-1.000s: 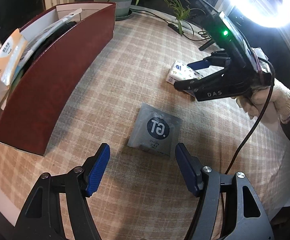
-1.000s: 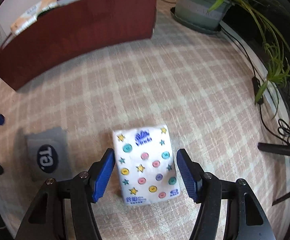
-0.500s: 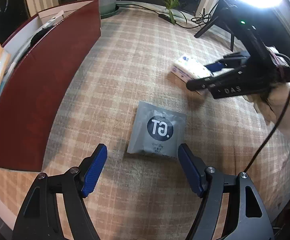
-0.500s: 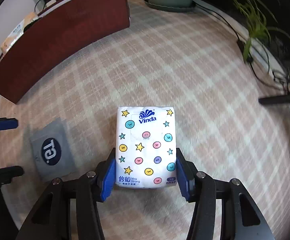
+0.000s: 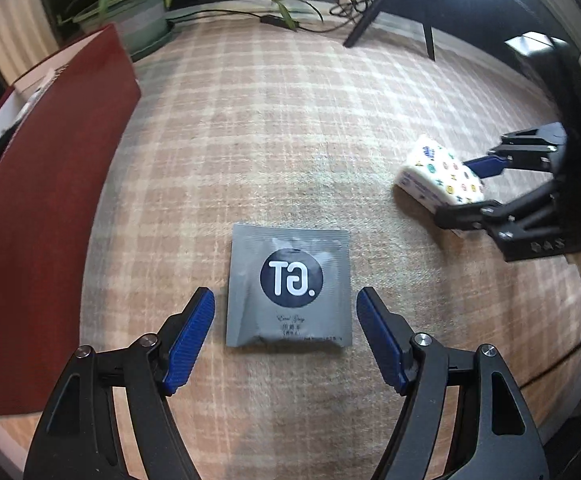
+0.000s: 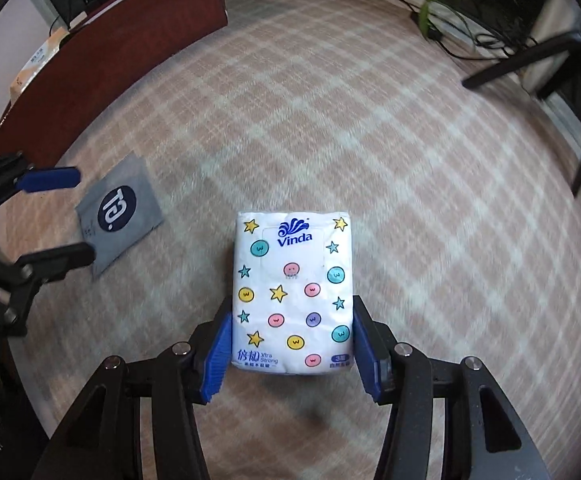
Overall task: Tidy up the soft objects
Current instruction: 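Close the left tool on the grey TG sachet while the right tool holds the Vinda pack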
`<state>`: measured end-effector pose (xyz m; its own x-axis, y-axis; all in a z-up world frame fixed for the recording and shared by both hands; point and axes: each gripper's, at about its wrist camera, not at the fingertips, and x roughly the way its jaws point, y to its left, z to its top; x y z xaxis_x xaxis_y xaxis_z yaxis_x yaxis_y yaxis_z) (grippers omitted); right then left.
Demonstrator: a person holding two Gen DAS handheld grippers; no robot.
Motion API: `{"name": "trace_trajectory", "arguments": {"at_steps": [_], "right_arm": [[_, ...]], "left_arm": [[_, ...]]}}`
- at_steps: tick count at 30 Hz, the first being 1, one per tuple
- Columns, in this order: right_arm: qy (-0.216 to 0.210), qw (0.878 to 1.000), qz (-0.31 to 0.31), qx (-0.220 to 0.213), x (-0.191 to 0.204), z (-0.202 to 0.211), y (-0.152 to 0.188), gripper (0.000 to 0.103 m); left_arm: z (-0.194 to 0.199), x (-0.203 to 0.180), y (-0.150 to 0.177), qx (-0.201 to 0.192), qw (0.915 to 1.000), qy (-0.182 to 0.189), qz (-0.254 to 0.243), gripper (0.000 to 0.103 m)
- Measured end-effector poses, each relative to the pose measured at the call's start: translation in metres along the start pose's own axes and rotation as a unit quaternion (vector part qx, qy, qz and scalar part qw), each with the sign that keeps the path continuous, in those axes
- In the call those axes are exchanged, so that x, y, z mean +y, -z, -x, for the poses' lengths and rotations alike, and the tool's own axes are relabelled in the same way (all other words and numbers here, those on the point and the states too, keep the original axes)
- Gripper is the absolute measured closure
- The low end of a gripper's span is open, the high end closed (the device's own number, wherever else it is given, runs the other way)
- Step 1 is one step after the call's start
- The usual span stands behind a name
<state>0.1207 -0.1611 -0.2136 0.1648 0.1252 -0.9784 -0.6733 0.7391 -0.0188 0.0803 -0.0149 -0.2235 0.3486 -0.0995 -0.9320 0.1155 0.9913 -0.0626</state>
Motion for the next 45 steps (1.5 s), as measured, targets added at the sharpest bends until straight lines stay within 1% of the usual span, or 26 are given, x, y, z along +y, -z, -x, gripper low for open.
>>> {"name": "trace_trajectory", "arguments": {"at_steps": [4,7,8,9,11,14,17,19,22,26,27,29,30,32,35,36,38,39,40,41,42,43,44,45], "right_arm": [[-0.003,1.0,-0.02,-0.008,-0.001,0.008,0.018,0.048],[-0.004,0.999,-0.032,-0.01,-0.003,0.011,0.025,0.047],[-0.005,0.999,-0.034,-0.01,-0.004,0.013,0.027,0.047],[-0.005,0.999,-0.034,-0.009,-0.006,0.012,0.025,0.046],[-0.005,0.999,-0.034,-0.008,-0.007,0.012,0.023,0.045],[0.0,0.999,-0.032,-0.007,-0.006,0.013,0.023,0.044],[0.003,1.0,-0.03,-0.007,-0.003,0.005,0.011,0.043],[0.007,1.0,-0.029,-0.007,-0.003,0.005,0.01,0.043],[0.011,1.0,-0.028,-0.007,-0.002,0.003,0.006,0.04],[0.016,1.0,-0.025,-0.006,-0.005,-0.002,-0.002,0.036],[0.018,1.0,-0.024,-0.006,-0.002,-0.006,-0.008,0.035],[0.023,1.0,-0.021,-0.005,-0.001,-0.012,-0.02,0.035],[0.024,1.0,-0.02,-0.004,-0.005,-0.022,-0.03,0.035],[0.028,1.0,-0.015,-0.001,-0.003,-0.023,-0.033,0.035],[0.032,0.999,-0.01,0.001,-0.001,-0.025,-0.035,0.035],[0.032,0.999,-0.011,0.0,-0.001,-0.026,-0.036,0.035],[0.032,0.999,-0.012,0.0,-0.001,-0.027,-0.035,0.035],[0.032,0.999,-0.014,-0.001,-0.001,-0.025,-0.033,0.035],[0.032,0.999,-0.017,-0.002,-0.002,-0.026,-0.034,0.035],[0.033,0.999,-0.017,-0.001,-0.003,-0.025,-0.033,0.035],[0.033,0.999,-0.016,-0.001,-0.003,-0.025,-0.033,0.035],[0.031,0.999,-0.014,0.0,-0.003,-0.025,-0.034,0.035],[0.032,0.999,-0.012,0.002,-0.003,-0.025,-0.035,0.035],[0.032,0.999,-0.01,0.004,-0.003,-0.026,-0.036,0.035]], "left_arm": [[-0.01,0.001,-0.003,0.023,0.9997,0.001,-0.013,0.029],[-0.018,-0.006,-0.005,0.04,0.9986,-0.003,-0.036,0.029],[-0.021,-0.009,-0.005,0.045,0.998,-0.005,-0.044,0.027],[-0.025,-0.012,-0.005,0.05,0.9974,-0.01,-0.052,0.024],[-0.027,-0.014,-0.008,0.047,0.9973,-0.015,-0.056,0.02],[-0.03,-0.014,-0.014,0.052,0.9975,-0.012,-0.047,0.019],[-0.03,-0.016,-0.016,0.052,0.9976,-0.013,-0.043,0.019],[-0.032,-0.014,-0.02,0.052,0.9978,-0.011,-0.041,0.019],[-0.027,-0.012,-0.011,0.046,0.9981,-0.01,-0.039,0.022],[-0.024,-0.014,-0.008,0.041,0.9981,-0.006,-0.045,0.033],[-0.023,-0.016,-0.006,0.041,0.998,-0.007,-0.047,0.034],[-0.023,-0.017,-0.005,0.04,0.9979,-0.006,-0.051,0.034],[-0.023,-0.016,-0.006,0.039,0.998,-0.005,-0.051,0.034],[-0.022,-0.015,-0.005,0.038,0.9982,0.0,-0.047,0.035],[-0.018,-0.018,-0.001,0.031,0.9985,0.002,-0.046,0.045],[-0.016,-0.017,0.004,0.029,0.9986,0.0,-0.043,0.046],[-0.016,-0.016,0.002,0.028,0.9991,0.006,-0.033,0.046],[-0.015,-0.013,0.002,0.026,0.9991,0.007,-0.032,0.045],[-0.016,-0.012,0.001,0.026,0.9991,0.005,-0.033,0.042],[-0.017,-0.011,0.001,0.029,0.999,0.005,-0.035,0.033],[-0.019,-0.011,0.001,0.034,0.9987,0.0,-0.038,0.028],[-0.021,-0.015,0.0,0.031,0.9982,-0.005,-0.051,0.026],[-0.021,-0.015,0.001,0.029,0.9981,-0.007,-0.054,0.023],[-0.021,-0.015,0.003,0.028,0.9983,-0.003,-0.052,0.023]]}}
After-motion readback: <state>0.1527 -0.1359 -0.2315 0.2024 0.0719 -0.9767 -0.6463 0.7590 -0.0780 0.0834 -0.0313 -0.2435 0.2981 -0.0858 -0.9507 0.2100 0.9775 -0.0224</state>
